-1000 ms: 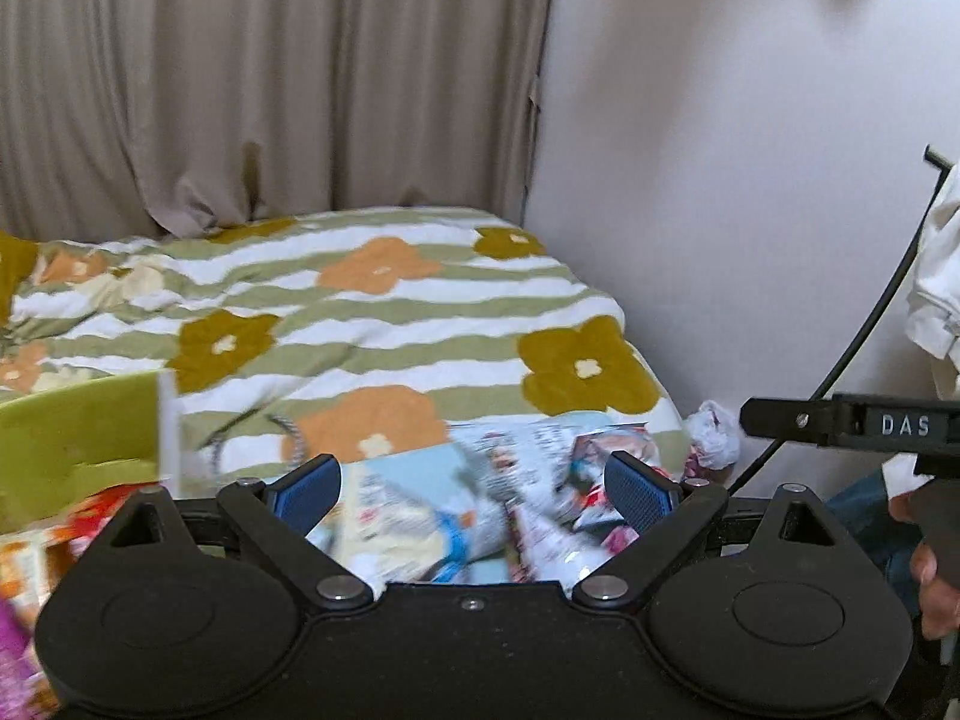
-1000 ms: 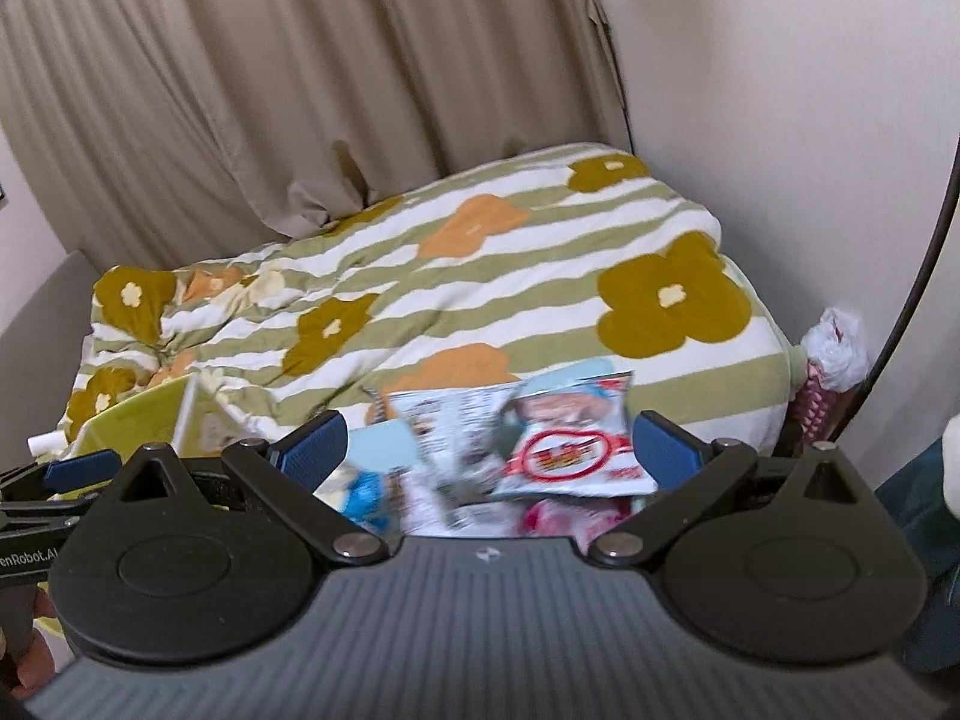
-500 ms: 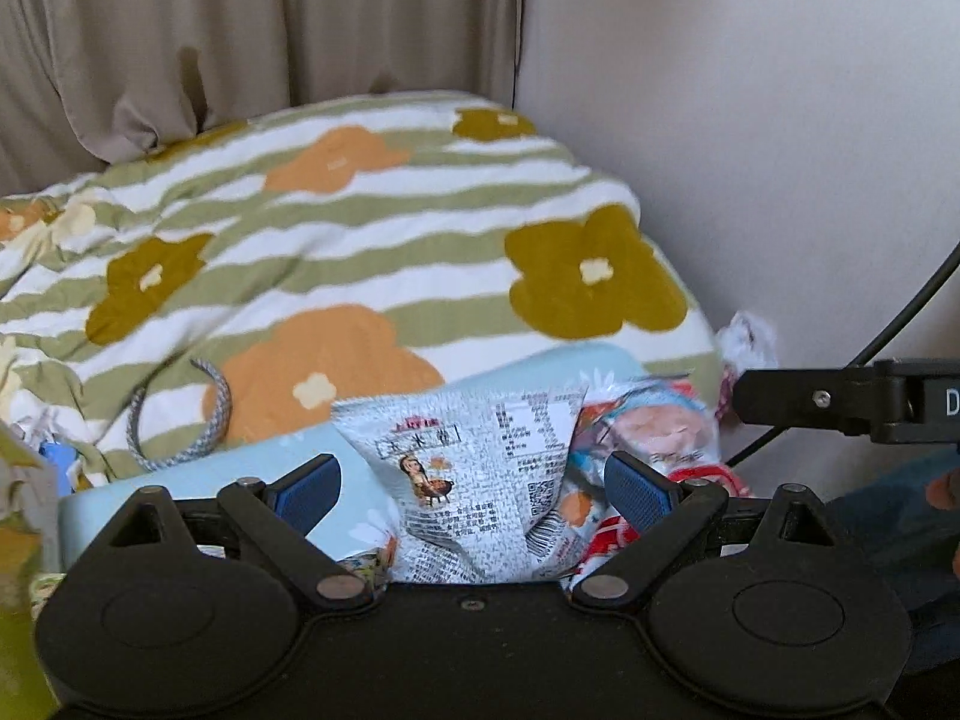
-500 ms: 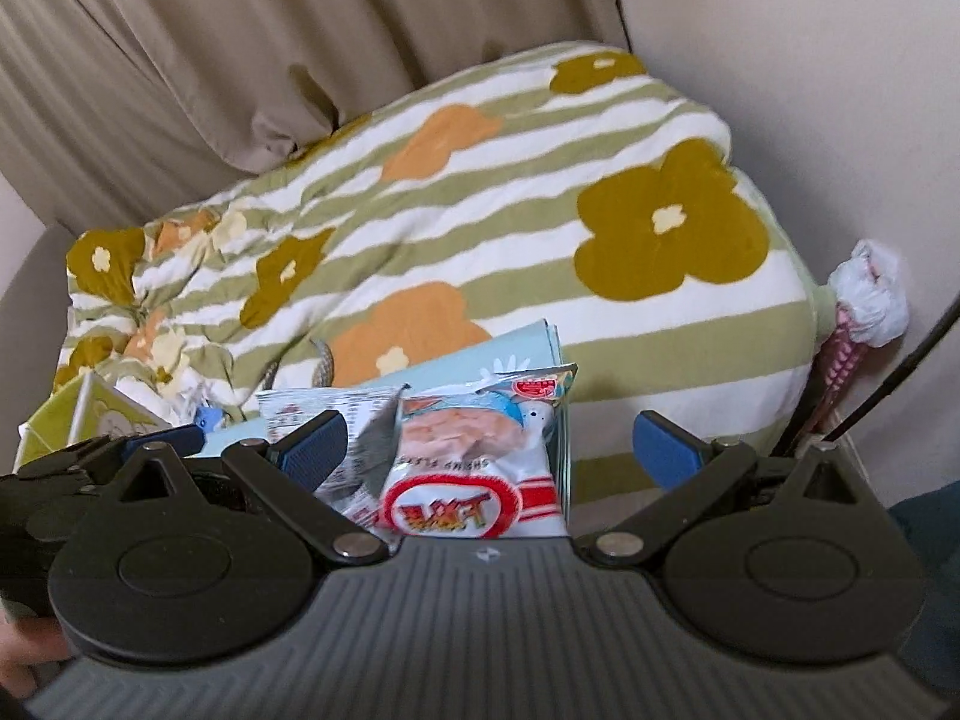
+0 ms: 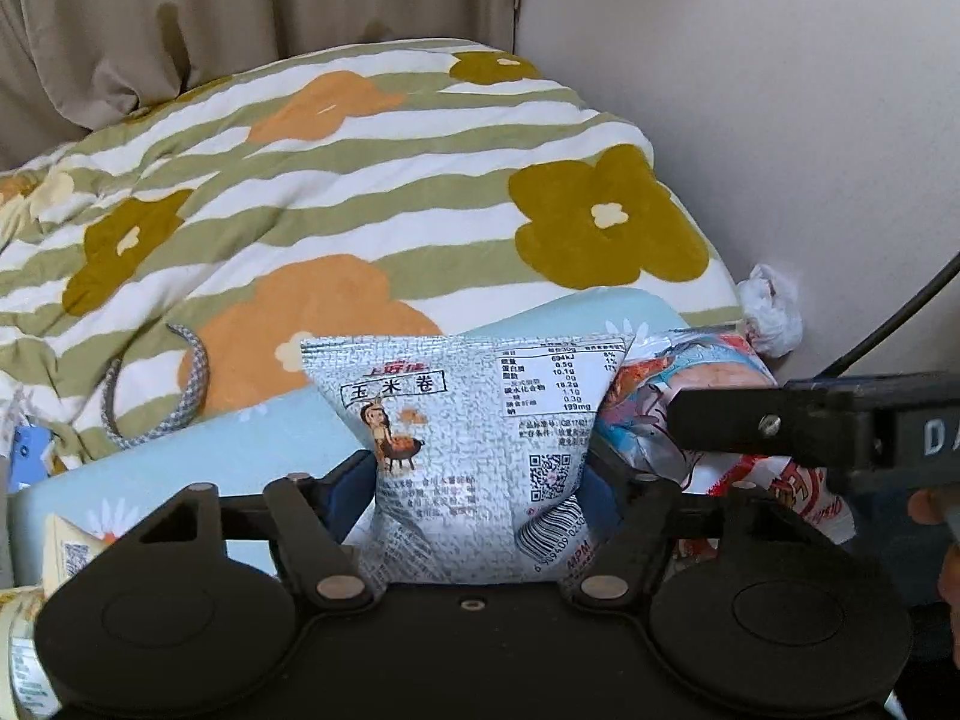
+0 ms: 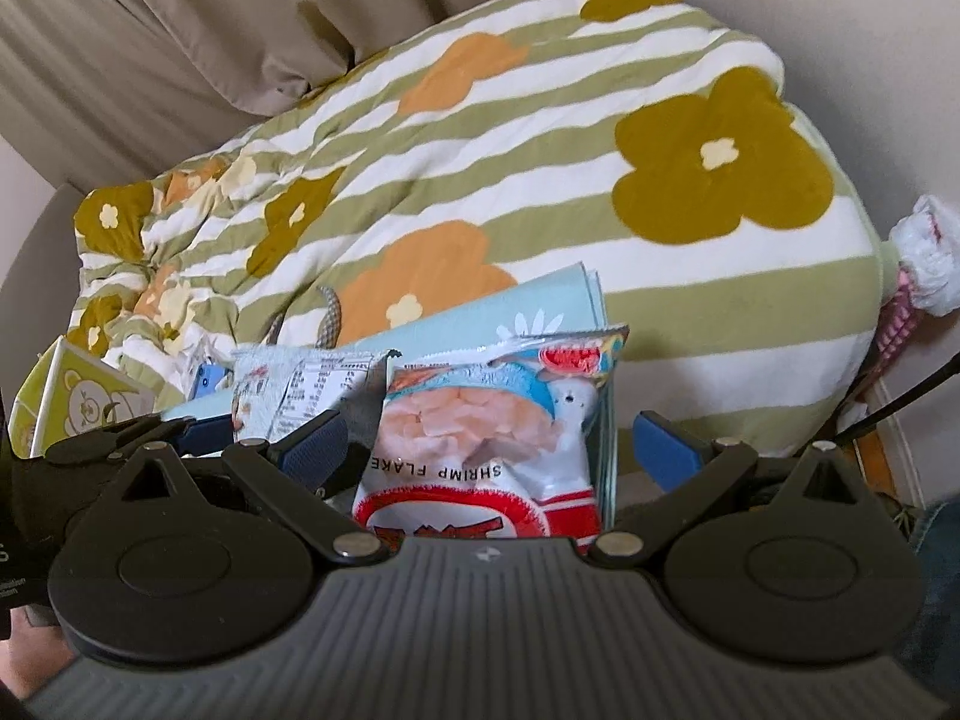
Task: Organize snacks
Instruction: 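Grasp the white printed bag with the left gripper while the right grasps the shrimp flakes bag, then carry both bags toward the cardboard box and lower the white bag inside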
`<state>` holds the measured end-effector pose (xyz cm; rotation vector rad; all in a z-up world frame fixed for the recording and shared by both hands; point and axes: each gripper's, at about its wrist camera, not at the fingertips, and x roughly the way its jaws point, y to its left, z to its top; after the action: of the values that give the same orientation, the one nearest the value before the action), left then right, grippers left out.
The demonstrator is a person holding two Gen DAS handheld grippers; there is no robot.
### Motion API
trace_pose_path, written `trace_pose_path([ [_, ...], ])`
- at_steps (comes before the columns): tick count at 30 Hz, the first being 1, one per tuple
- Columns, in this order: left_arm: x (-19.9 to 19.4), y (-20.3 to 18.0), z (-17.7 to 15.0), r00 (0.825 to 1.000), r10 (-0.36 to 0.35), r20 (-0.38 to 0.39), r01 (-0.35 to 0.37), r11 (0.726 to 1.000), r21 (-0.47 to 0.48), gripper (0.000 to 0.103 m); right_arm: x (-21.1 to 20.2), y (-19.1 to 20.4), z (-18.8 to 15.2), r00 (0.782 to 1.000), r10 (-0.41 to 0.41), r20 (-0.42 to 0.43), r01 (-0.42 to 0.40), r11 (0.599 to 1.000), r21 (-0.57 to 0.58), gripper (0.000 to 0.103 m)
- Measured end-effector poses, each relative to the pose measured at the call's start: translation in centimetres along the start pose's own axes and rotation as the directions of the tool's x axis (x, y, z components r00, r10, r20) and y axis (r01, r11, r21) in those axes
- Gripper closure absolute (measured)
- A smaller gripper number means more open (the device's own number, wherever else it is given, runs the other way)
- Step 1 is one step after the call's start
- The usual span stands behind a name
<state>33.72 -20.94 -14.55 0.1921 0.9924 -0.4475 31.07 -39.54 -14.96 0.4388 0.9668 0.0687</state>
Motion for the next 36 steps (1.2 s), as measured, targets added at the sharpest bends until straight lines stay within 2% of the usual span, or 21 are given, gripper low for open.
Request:
trace_pose_path([
  [6,-0.2,0.4,0.0,1.0,0.005,0.017,-0.005,0.999,-0.033,0.036,0.9,0.1,0.0,1.0,0.007,-0.027,-0.008,1.0,-0.013,0.0],
  [18,-3.6,3.3,-0.6,0.995,0.069,0.078,-0.057,0.987,-0.151,0.036,2.7,1.3,0.3,0.997,0.013,-0.074,-0.018,0.998,-0.068,0.0],
  [20,-4.0,3.4,-0.6,0.993,0.073,0.089,-0.058,0.985,-0.16,0.036,3.1,1.5,0.2,0.996,0.009,-0.088,-0.016,0.997,-0.081,0.007],
  [21,-4.3,3.5,-0.6,0.993,0.071,0.096,-0.054,0.985,-0.166,0.036,3.2,1.6,0.2,0.995,0.015,-0.096,-0.024,0.996,-0.089,0.007],
  [28,-6.1,3.3,-0.4,0.987,0.061,0.148,-0.035,0.984,-0.174,0.036,1.5,2.3,0.4,0.999,0.004,-0.038,-0.01,0.989,-0.145,0.023],
  [31,-7.3,2.9,-0.3,0.983,0.059,0.173,-0.029,0.985,-0.17,0.036,0.0,2.5,0.5,1.0,0.01,-0.001,-0.01,0.988,-0.152,0.025],
  [36,-10.5,2.1,-0.5,0.968,0.1,0.23,-0.063,0.985,-0.161,0.036,-2.9,3.6,0.4,0.998,0.029,0.058,-0.018,0.985,-0.173,0.025],
])
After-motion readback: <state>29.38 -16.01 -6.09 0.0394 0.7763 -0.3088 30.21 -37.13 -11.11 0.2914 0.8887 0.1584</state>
